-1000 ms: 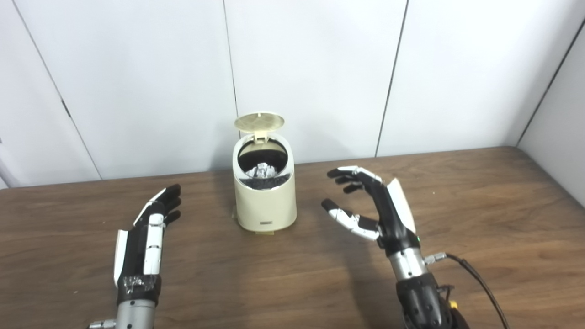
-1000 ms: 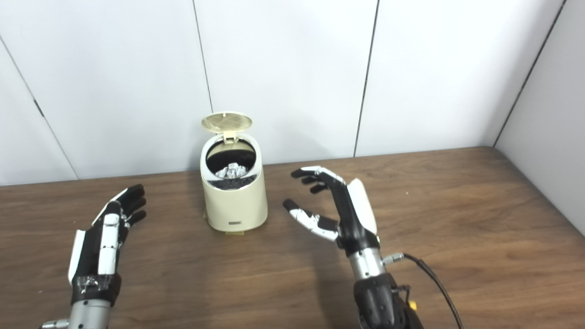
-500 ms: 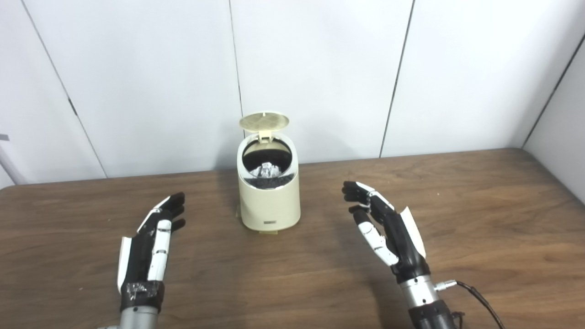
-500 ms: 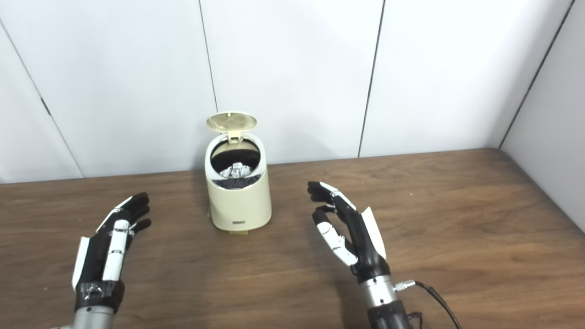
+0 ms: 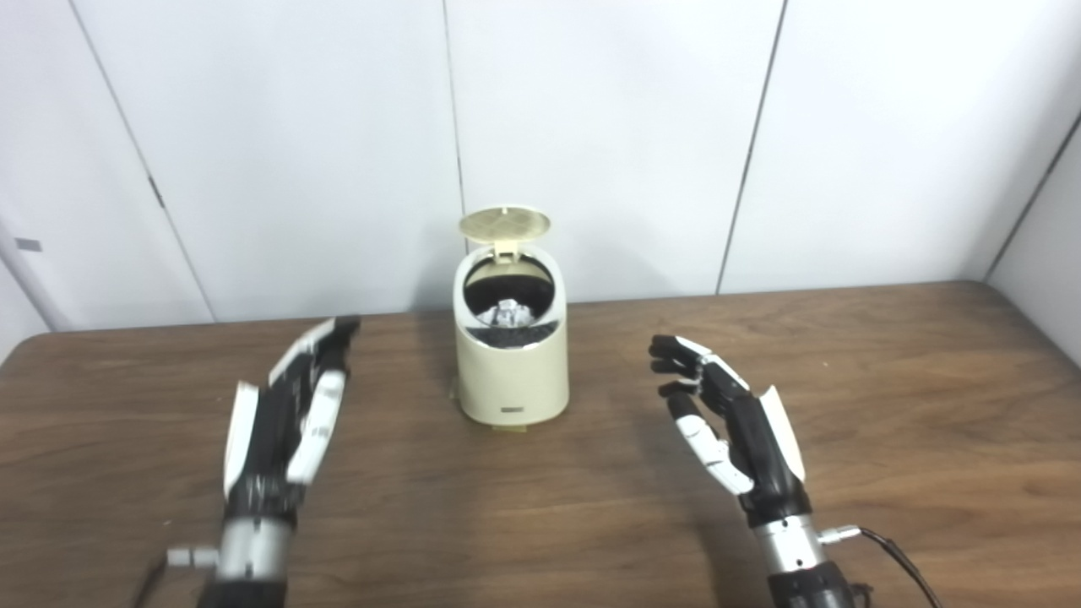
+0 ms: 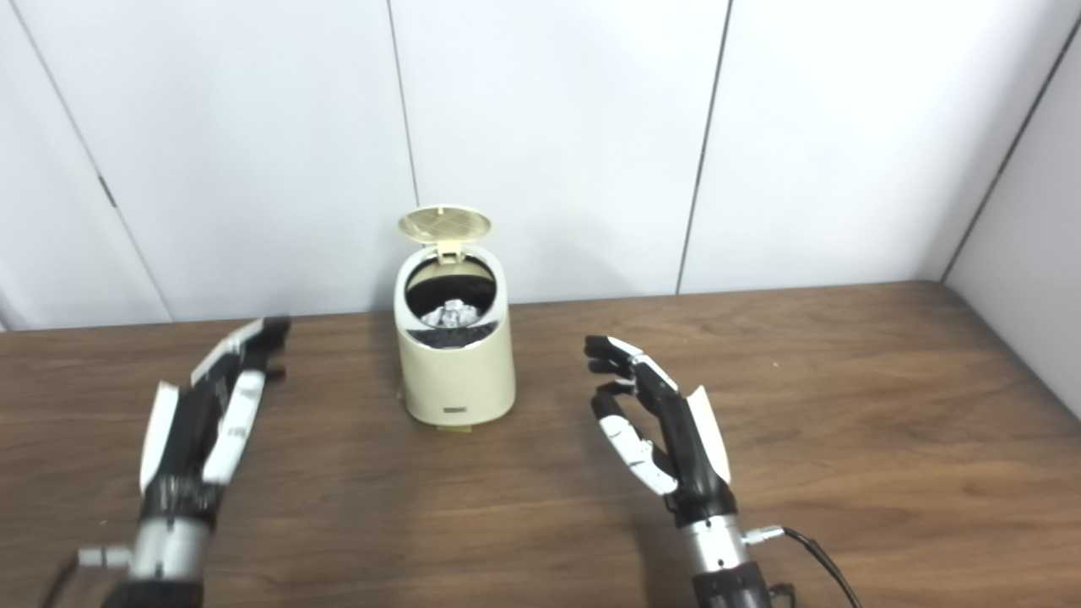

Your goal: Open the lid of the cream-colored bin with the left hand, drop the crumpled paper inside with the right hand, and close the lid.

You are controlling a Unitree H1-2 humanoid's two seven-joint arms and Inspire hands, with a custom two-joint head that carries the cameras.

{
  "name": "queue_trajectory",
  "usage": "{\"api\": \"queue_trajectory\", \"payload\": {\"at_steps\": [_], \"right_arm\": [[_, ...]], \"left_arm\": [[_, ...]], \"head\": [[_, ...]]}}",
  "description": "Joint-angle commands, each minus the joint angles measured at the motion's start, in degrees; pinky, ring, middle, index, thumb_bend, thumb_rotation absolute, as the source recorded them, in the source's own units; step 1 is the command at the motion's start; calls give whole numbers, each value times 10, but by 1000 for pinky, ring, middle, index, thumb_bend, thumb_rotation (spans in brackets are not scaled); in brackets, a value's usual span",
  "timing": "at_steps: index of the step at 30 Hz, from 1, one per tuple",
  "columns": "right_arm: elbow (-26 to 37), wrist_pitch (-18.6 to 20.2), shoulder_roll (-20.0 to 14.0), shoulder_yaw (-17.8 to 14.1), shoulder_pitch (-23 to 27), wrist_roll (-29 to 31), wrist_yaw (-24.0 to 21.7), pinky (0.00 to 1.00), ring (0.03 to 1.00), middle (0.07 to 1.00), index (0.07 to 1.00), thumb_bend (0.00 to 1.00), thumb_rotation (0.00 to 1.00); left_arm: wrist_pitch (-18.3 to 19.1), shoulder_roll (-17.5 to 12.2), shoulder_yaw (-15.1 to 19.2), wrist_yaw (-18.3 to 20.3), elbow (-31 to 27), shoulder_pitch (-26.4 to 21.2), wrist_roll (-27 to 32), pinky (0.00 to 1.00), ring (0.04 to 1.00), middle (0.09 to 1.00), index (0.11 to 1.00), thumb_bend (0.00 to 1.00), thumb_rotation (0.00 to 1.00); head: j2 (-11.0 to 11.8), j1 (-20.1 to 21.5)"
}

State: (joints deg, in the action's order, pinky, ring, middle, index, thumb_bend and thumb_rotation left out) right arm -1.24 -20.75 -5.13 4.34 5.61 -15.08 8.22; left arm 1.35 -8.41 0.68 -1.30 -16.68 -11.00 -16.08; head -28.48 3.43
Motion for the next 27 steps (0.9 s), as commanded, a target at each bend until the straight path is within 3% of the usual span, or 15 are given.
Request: {"api": "queue_trajectory", "payload": {"at_steps": [1,13,18,27], "right_arm": [[-9,-9,7,-1,4,-15,7,641,747,771,776,241,855],[-30,-15,10,-5,3,-11,7,639,744,776,776,223,799],[-32,-16,8,-2,3,-24,9,639,740,772,775,226,846],[-35,-17,6,-2,1,-29,9,642,742,769,769,209,821]], "left_arm": [[3,-9,-3,5,-25,-61,-19,773,856,852,838,591,856],[131,-44,-29,60,-43,-244,-112,730,829,830,807,702,908],[191,-55,-54,110,-45,-297,-138,739,826,811,777,840,996],[215,-67,-83,140,-24,-365,-181,663,796,813,771,924,1000]], "head": [[0,-1],[0,-5],[1,-8],[3,-12]]}}
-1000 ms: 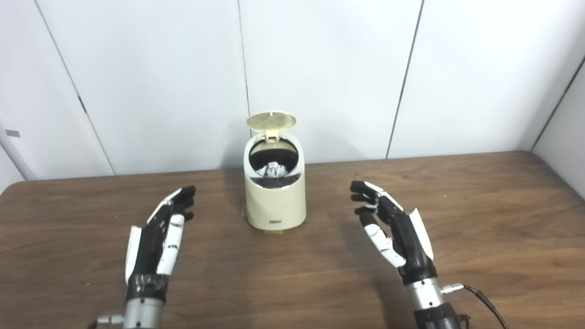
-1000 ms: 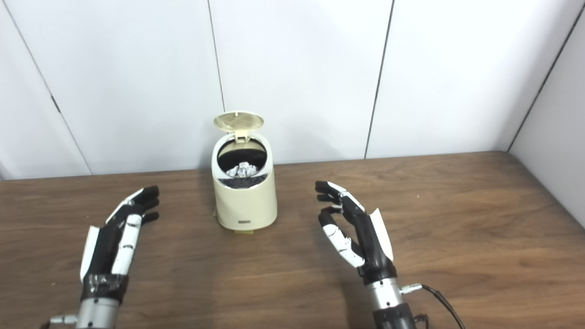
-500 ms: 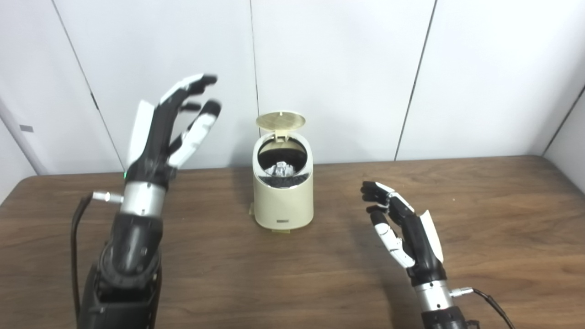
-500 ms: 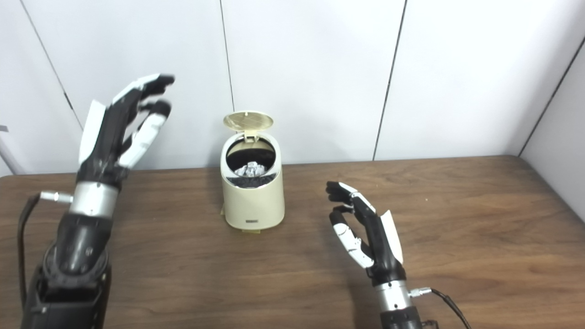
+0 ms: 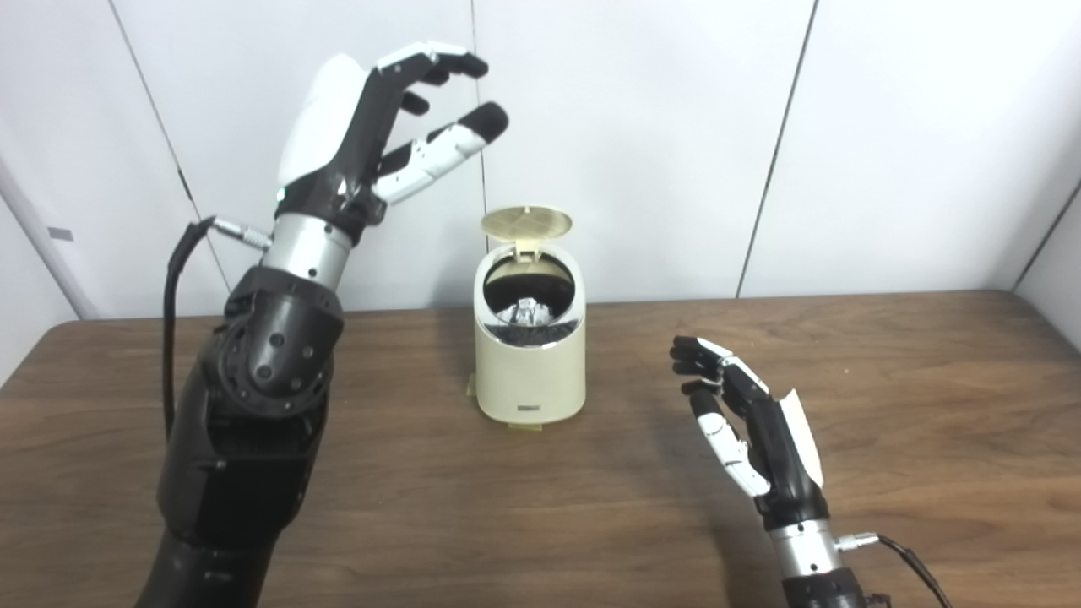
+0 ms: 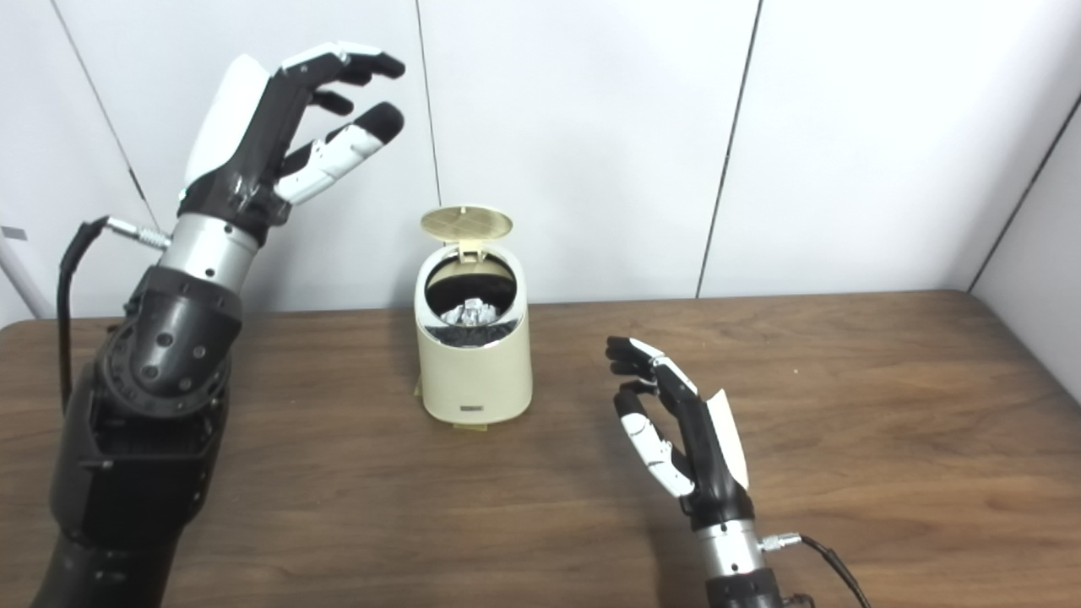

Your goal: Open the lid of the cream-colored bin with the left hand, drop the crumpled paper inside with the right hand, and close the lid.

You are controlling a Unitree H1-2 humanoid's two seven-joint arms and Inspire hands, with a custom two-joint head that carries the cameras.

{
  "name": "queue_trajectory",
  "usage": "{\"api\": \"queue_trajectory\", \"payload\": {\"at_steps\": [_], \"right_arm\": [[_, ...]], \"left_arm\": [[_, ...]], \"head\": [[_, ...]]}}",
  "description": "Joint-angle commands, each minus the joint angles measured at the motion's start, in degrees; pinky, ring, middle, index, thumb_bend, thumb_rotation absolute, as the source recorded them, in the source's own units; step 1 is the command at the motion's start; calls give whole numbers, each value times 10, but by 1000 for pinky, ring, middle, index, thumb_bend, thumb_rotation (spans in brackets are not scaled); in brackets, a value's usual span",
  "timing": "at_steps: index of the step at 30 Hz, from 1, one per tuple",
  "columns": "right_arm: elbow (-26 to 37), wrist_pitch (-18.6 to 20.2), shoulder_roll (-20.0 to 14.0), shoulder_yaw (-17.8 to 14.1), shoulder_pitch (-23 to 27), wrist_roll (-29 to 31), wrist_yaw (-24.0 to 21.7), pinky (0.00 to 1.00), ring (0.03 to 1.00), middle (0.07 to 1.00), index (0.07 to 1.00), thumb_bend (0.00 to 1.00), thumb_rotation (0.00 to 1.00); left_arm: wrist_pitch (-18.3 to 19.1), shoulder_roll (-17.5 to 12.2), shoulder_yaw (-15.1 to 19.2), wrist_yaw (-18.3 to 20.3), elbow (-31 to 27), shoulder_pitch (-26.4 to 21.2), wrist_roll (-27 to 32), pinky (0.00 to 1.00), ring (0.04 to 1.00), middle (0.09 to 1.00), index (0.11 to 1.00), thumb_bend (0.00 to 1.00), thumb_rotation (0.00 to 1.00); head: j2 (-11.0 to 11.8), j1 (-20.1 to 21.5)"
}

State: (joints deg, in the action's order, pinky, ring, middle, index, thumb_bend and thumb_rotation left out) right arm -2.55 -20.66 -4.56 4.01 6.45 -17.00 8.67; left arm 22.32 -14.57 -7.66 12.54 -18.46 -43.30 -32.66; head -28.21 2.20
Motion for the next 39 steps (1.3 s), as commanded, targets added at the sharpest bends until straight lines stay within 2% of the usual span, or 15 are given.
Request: {"api": "queue_trajectory", "payload": {"at_steps": [1,6,10,14,17,20,23,27,30,34,39], "right_arm": [[-20,-14,1,1,-8,-7,3,643,744,770,770,210,823],[-20,-5,6,1,-6,-7,4,637,742,771,771,201,819],[-31,-15,8,0,-1,-2,7,646,745,774,776,215,786],[-34,-15,10,-1,2,0,8,640,742,773,775,220,787],[-29,-12,11,-2,3,1,8,625,734,767,770,212,775],[-35,-21,9,-2,5,0,9,618,733,768,769,216,782],[-42,-29,9,-1,8,0,11,618,732,768,769,221,781],[-47,-30,10,-1,10,0,12,622,730,761,765,223,766],[-50,-31,10,0,11,0,11,625,731,761,765,237,772],[-50,-29,11,1,11,-4,13,630,733,761,763,239,787],[-50,-28,11,1,10,-10,18,626,730,757,757,236,811]], "left_arm": [[10,-6,-2,4,-5,-48,-19,660,805,823,778,930,1000],[21,-6,-16,16,5,-72,-44,673,808,814,782,977,1000],[27,0,-28,29,18,-77,-43,645,793,814,812,1000,1000],[29,-5,-60,57,29,-74,-61,629,790,830,819,954,997],[33,-8,-93,79,55,-72,-86,629,798,851,815,977,1000],[35,-11,-110,89,71,-72,-112,662,822,862,816,992,1000],[40,-8,-110,96,79,-76,-125,744,869,870,825,990,1000],[44,-4,-107,105,93,-85,-138,764,905,883,834,1000,1000],[45,-3,-110,115,105,-92,-157,791,903,881,833,1000,994],[44,-4,-115,129,114,-95,-174,882,904,890,837,1000,987],[38,-4,-117,121,130,-92,-189,916,896,875,821,991,992]], "head": [[0,-1],[3,0],[4,2],[6,3],[7,4],[9,3],[10,2],[14,2],[16,3],[20,4],[23,3]]}}
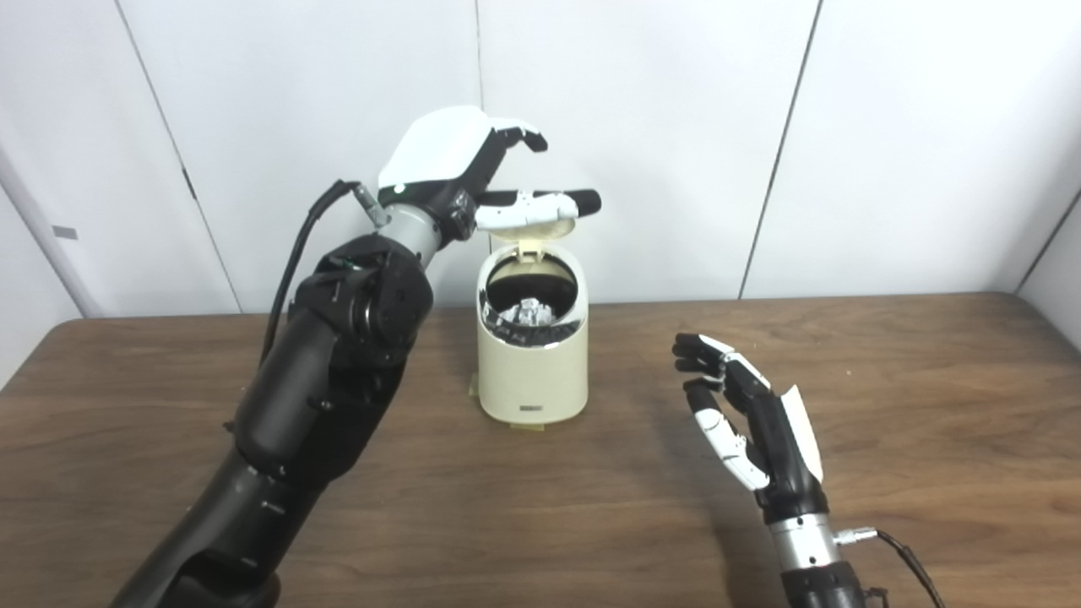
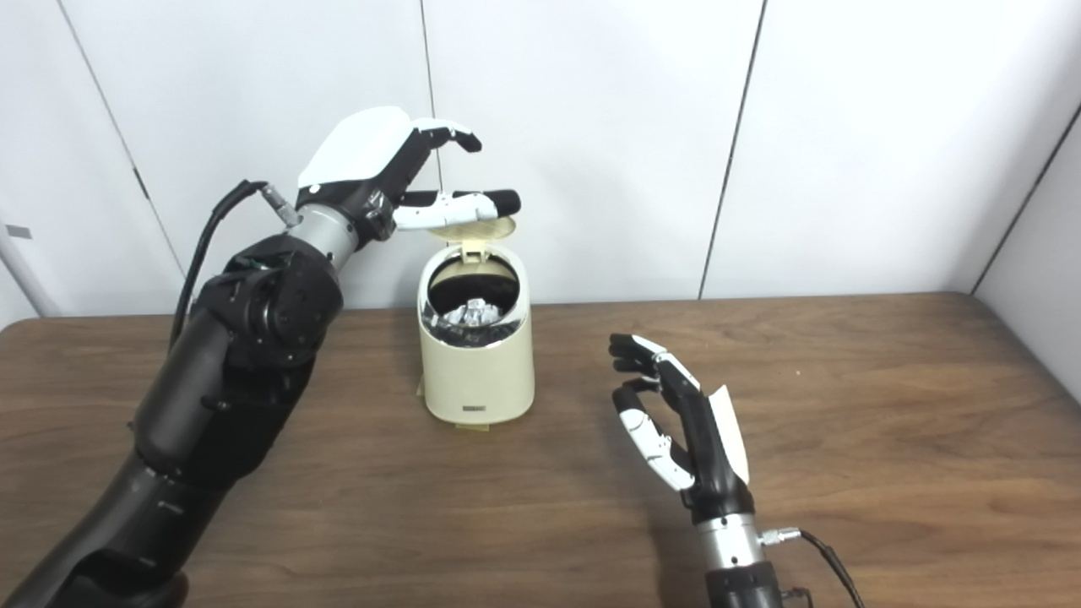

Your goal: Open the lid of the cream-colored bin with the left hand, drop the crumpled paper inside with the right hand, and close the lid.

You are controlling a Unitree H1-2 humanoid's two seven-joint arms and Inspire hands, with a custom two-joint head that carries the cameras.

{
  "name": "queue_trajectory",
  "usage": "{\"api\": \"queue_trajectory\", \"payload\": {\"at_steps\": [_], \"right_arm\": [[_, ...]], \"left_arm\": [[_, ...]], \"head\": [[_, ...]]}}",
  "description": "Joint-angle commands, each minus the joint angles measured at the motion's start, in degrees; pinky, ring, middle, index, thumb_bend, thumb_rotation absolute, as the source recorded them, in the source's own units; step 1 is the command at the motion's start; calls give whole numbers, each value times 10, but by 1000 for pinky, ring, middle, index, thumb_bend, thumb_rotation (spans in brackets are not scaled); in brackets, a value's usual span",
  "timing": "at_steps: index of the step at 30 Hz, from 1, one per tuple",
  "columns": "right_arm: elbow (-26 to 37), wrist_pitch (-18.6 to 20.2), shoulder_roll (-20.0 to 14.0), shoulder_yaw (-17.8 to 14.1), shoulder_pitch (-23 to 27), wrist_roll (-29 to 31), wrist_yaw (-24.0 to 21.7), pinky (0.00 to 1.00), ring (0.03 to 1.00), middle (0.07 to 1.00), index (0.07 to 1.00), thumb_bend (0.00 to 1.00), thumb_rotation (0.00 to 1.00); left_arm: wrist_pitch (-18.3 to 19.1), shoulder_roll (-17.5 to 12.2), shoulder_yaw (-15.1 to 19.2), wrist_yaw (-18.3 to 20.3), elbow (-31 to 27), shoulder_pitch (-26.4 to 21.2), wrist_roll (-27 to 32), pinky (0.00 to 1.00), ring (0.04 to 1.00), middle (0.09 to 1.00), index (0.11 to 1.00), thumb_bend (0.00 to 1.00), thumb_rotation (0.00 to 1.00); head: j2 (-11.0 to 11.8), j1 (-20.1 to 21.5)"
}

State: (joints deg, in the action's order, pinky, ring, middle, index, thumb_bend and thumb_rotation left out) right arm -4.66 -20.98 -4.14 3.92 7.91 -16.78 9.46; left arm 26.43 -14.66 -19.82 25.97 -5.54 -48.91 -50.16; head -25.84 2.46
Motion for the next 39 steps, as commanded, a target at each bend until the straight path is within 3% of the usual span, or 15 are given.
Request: {"api": "queue_trajectory", "payload": {"at_steps": [1,7,14,17,23,31,39], "right_arm": [[-31,-26,6,2,-5,-12,10,623,728,757,757,232,806],[-36,-30,4,5,-3,-10,11,628,729,760,756,216,792],[-38,-25,6,6,-3,-8,11,637,736,765,758,210,785],[-47,-39,6,8,-2,-9,15,633,732,763,751,189,735],[-37,-24,12,11,-6,-8,12,644,741,767,754,204,696],[-51,-49,12,14,0,-11,22,623,724,758,744,230,738],[-49,-42,13,14,-1,-15,26,620,720,754,742,242,753]], "left_arm": [[-3,-3,4,-15,3,-36,-17,918,895,873,820,990,992],[-7,-3,0,-21,33,-40,-33,924,895,865,819,1000,967],[-8,-2,-12,-14,60,-41,-40,954,943,926,859,1000,926],[-16,-2,-16,-24,75,-40,-39,997,939,909,863,1000,945],[-27,-5,-25,-33,89,-42,-41,985,910,916,851,1000,961],[-37,-2,-29,-38,103,-38,-38,961,923,931,855,1000,950],[-28,-1,-33,-27,101,-33,-41,985,944,953,850,1000,944]], "head": [[1,0],[4,0],[17,-8],[22,-3],[22,2],[21,6],[18,7]]}}
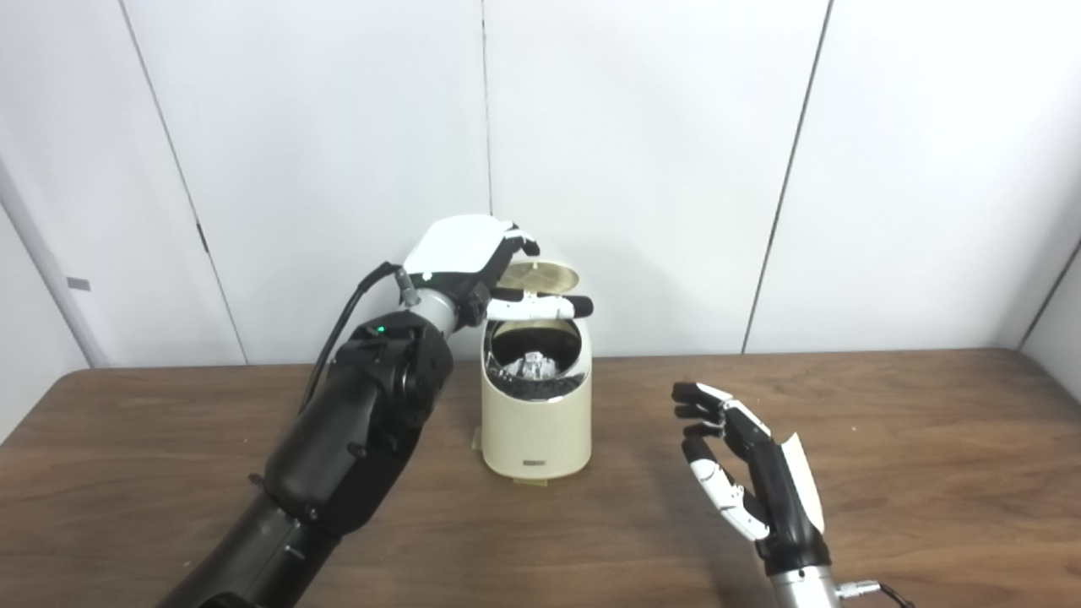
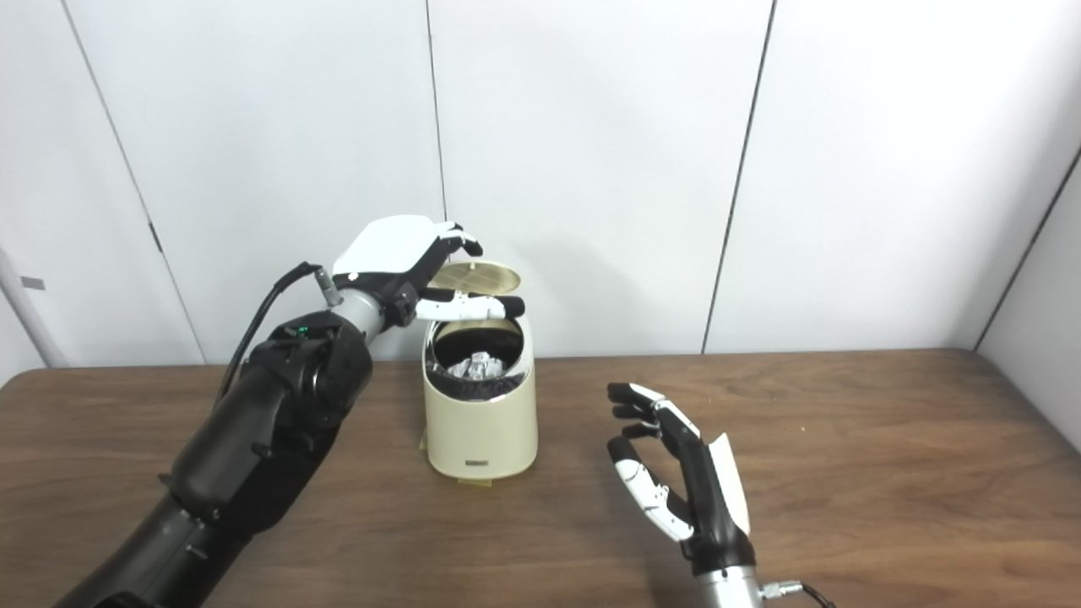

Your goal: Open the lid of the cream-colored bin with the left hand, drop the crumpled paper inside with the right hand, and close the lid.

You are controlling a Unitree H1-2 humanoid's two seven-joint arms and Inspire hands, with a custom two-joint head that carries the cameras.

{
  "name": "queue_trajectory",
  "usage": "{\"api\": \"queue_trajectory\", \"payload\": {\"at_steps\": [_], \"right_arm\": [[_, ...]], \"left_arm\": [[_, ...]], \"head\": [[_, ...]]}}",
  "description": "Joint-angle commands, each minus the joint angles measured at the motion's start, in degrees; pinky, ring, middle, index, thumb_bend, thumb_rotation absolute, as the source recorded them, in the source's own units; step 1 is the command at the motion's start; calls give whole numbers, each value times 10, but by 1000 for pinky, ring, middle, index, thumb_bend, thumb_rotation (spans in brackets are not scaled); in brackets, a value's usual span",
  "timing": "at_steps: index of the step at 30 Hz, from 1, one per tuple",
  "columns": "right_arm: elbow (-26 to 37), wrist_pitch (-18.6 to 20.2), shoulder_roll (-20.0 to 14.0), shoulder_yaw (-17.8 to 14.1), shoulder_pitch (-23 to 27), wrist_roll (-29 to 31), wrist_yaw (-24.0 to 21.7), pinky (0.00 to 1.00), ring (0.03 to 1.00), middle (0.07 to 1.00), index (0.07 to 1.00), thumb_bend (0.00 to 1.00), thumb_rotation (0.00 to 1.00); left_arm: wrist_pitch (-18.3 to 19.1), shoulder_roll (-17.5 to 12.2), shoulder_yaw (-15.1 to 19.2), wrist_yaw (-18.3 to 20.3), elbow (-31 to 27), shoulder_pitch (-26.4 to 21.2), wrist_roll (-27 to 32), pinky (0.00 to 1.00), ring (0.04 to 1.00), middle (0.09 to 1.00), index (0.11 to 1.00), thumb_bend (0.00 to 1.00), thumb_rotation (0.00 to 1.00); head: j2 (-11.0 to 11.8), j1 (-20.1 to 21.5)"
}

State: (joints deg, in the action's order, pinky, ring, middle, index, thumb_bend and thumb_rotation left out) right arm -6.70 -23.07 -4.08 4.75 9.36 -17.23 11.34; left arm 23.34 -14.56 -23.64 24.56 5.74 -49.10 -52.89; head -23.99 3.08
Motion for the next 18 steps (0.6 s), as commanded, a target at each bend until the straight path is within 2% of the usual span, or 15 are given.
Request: {"api": "queue_trajectory", "payload": {"at_steps": [1,8,12,18], "right_arm": [[-27,-17,12,6,-16,-11,6,621,721,756,745,244,763],[-23,-15,12,6,-16,-20,10,615,719,753,745,232,764],[-21,-11,14,6,-16,-17,8,619,718,753,746,238,774],[-25,-15,16,7,-12,-15,8,622,720,751,744,243,750]], "left_arm": [[3,-2,6,-13,-14,-31,-14,990,944,952,849,1000,941],[0,-10,4,-5,-25,-29,-18,999,952,953,850,1000,948],[-9,-19,-4,7,-38,-21,-27,1000,921,902,858,1000,975],[-32,-34,-19,1,-67,10,-42,1000,917,863,861,1000,975]], "head": [[-1,1],[-11,0],[-15,1],[-19,2]]}}
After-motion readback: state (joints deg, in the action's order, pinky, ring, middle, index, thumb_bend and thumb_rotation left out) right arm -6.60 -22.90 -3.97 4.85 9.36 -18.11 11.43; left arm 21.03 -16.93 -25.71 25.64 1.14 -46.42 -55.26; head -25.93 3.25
